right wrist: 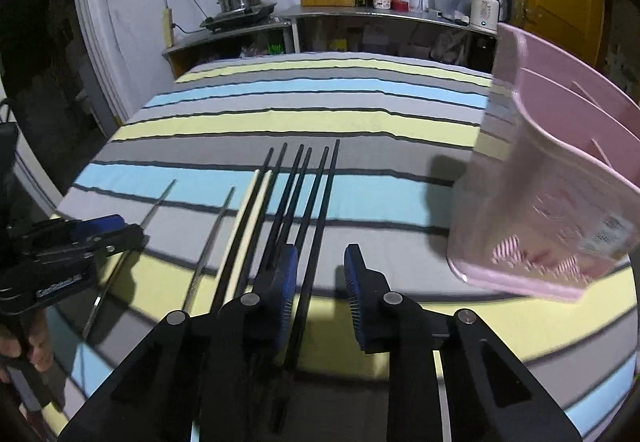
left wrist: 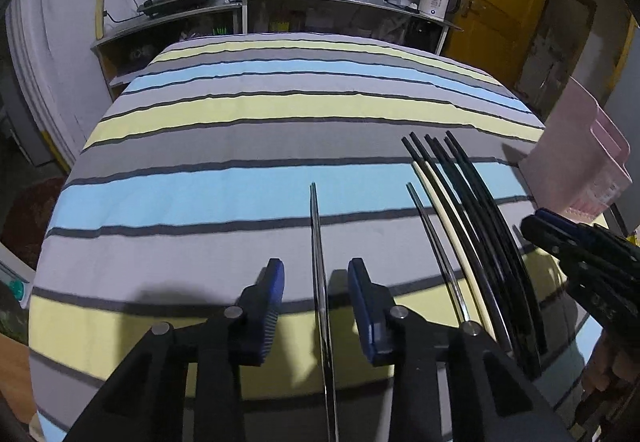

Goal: Organize utensils
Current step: 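Grasp a thin metal skewer with the left tool while the right tool grasps a black chopstick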

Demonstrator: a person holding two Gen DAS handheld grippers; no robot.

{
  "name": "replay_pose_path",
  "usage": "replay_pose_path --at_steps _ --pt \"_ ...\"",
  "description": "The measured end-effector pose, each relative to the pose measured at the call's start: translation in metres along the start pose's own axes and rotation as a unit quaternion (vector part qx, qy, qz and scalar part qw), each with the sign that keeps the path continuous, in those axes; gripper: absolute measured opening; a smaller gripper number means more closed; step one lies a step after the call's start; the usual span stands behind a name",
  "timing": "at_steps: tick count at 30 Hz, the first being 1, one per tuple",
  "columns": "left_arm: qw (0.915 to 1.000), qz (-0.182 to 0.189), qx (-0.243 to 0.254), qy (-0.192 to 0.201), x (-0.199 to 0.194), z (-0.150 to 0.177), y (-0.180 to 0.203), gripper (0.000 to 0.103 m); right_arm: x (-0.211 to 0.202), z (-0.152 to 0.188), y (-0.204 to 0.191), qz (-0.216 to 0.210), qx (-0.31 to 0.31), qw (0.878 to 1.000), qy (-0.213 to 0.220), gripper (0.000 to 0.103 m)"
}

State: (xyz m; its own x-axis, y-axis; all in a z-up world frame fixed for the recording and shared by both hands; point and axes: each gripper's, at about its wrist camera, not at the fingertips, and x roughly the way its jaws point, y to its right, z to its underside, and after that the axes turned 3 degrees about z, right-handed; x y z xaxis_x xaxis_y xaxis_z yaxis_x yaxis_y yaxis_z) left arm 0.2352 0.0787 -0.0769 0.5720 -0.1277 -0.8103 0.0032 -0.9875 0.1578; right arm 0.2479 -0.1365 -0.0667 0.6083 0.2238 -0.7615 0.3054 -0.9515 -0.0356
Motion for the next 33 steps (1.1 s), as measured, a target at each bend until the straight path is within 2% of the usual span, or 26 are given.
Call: replay_pose_path --at_steps 4,12,22,26,27,33 --pt "1.0 0.002 0.003 -0.005 0.008 -0.004 0.0 0.028 0.018 -0.009 0.003 0.003 0.003 1.0 -0.015 0.019" --pt "1.0 -0.001 -0.001 -0.005 0.015 -0.012 0.002 0.027 0.04 -0.021 0.005 -0.004 0.004 0.999 -0.035 0.018" --pt "0.9993 -0.025 0.024 -0.014 0.024 -0.023 0.011 0.025 0.056 -0.041 0.005 -0.003 0.001 0.998 -0.062 0.016" --pt "0.9989 -0.037 0.025 -0.012 0.027 -0.026 0.01 0.005 0.061 -0.048 0.003 0.001 -0.007 0.998 -0.07 0.015" --pt "0.9991 -0.033 0.021 -0.014 0.027 -0.028 0.008 0.005 0.062 -0.05 0.002 0.0 -0.009 0.997 -0.071 0.008" --pt "1.0 0.003 0.0 -0.004 0.016 -0.032 0.001 0.004 0.05 -0.051 0.005 -0.02 -0.002 0.998 -0.062 0.006"
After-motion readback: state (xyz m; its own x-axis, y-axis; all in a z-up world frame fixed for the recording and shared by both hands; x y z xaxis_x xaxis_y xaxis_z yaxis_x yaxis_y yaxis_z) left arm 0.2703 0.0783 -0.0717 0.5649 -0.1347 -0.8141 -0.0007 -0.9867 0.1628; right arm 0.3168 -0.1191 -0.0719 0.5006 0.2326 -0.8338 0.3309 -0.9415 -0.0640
